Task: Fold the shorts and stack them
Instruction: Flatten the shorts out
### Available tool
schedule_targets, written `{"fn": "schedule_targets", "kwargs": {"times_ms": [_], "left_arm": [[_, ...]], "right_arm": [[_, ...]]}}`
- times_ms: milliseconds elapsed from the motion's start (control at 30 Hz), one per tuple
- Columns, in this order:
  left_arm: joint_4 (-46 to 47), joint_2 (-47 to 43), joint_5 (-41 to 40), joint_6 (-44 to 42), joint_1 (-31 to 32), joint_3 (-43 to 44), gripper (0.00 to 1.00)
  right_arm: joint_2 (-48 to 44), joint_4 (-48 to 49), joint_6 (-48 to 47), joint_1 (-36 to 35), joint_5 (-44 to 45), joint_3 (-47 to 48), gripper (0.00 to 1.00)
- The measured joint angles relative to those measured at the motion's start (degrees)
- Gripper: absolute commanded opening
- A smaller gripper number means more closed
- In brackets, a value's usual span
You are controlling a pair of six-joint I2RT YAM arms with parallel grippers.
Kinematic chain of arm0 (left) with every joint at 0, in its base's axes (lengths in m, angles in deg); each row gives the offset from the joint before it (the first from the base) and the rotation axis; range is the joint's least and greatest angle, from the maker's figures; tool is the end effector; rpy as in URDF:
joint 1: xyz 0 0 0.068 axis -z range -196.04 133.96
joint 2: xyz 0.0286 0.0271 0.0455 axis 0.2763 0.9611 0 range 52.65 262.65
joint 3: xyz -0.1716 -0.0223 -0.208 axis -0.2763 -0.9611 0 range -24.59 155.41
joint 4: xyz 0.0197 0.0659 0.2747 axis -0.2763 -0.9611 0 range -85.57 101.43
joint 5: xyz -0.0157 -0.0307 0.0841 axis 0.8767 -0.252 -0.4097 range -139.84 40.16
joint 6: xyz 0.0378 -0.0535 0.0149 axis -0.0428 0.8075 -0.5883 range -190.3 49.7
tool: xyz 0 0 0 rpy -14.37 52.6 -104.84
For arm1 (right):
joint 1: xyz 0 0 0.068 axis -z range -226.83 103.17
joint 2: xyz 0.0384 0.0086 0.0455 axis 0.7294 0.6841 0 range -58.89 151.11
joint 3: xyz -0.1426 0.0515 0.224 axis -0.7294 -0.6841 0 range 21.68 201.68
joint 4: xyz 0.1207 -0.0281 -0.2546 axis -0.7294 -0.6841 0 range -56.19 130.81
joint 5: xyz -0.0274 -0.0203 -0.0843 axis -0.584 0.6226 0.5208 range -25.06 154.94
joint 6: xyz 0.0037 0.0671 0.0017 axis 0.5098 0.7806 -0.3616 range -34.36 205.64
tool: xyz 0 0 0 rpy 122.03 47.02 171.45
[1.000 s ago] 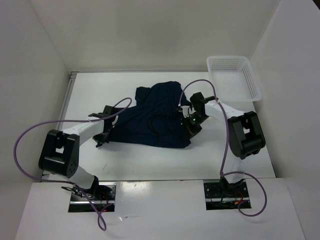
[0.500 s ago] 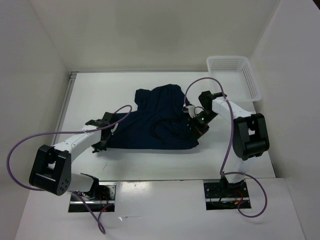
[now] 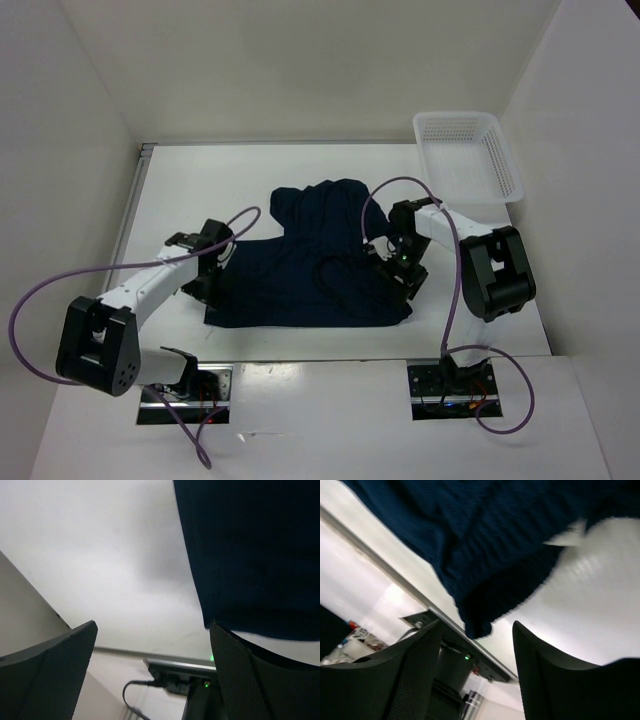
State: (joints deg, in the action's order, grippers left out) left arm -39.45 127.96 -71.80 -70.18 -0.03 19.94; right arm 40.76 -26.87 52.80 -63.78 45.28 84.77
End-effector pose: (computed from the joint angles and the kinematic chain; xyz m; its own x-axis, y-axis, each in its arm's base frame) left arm 0.2291 -0.0449 0.1585 -0.9514 0.2710 -0.1460 0.2016 0.9070 0.3697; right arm 0.2667 0.1002 0.1392 -0.6729 -0.7391 0.0299 -0.6670 0.6237 0.4075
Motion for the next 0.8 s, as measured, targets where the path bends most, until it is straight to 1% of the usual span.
{"fn": "schedule_targets", "kwargs": {"times_ms": [100, 133, 200, 267, 300, 333, 367, 433, 467, 533, 667, 700, 767, 800], "left_arm": [[0.0, 2.6, 3.2, -0.1, -3.6, 8.5, 1.00], [0.3, 4.9, 4.5, 0.0, -5.7, 13.2, 1.00], [2.9, 10.0, 7.8, 0.0, -9.5, 21.7, 0.94], [6.0, 16.2, 10.9, 0.0, -12.8, 29.4, 0.85], [7.6, 19.0, 12.2, 0.1, -13.9, 31.8, 0.78], [8.8, 21.6, 13.6, 0.1, -14.9, 33.5, 0.78], [9.9, 24.1, 14.8, 0.1, -15.6, 34.3, 0.78], [10.6, 27.7, 17.9, 0.1, -16.0, 34.4, 0.82], [10.7, 29.1, 19.9, 0.1, -15.8, 33.8, 0.84], [10.6, 30.2, 23.1, 0.0, -15.1, 32.9, 0.84], [11.2, 30.8, 27.8, 0.1, -14.1, 32.6, 0.77], [11.5, 31.3, 28.3, 0.1, -14.0, 32.7, 0.77], [12.1, 33.3, 29.0, 0.1, -14.1, 32.7, 0.72], [12.2, 34.5, 29.4, 0.1, -14.1, 32.7, 0.66]], "right_arm": [[-0.2, 0.8, 0.6, 0.0, 2.3, 1.1, 0.64], [-0.4, 1.2, 0.7, 0.0, 2.7, 1.4, 0.64], [-0.8, 2.1, 1.1, 0.0, 3.1, 1.5, 0.64], [-0.9, 3.1, 1.7, 0.0, 3.5, 1.4, 0.61], [-0.9, 3.8, 1.9, 0.0, 3.9, 1.2, 0.61], [-0.9, 4.6, 2.3, 0.1, 4.5, 0.9, 0.60], [-0.9, 5.2, 2.4, 0.2, 4.9, 0.6, 0.60], [-0.9, 6.3, 3.0, 0.2, 6.0, -0.1, 0.60], [-0.9, 6.8, 3.2, 0.2, 6.3, -0.2, 0.60], [-0.9, 7.4, 3.4, 0.2, 6.9, -0.4, 0.59], [-0.9, 8.4, 3.5, 0.2, 7.3, -1.0, 0.53], [-0.9, 8.7, 3.4, 0.2, 7.4, -1.3, 0.52], [-0.9, 9.0, 3.5, 0.2, 7.5, -1.7, 0.52], [-0.8, 9.0, 3.5, 0.2, 7.5, -1.8, 0.52]]}}
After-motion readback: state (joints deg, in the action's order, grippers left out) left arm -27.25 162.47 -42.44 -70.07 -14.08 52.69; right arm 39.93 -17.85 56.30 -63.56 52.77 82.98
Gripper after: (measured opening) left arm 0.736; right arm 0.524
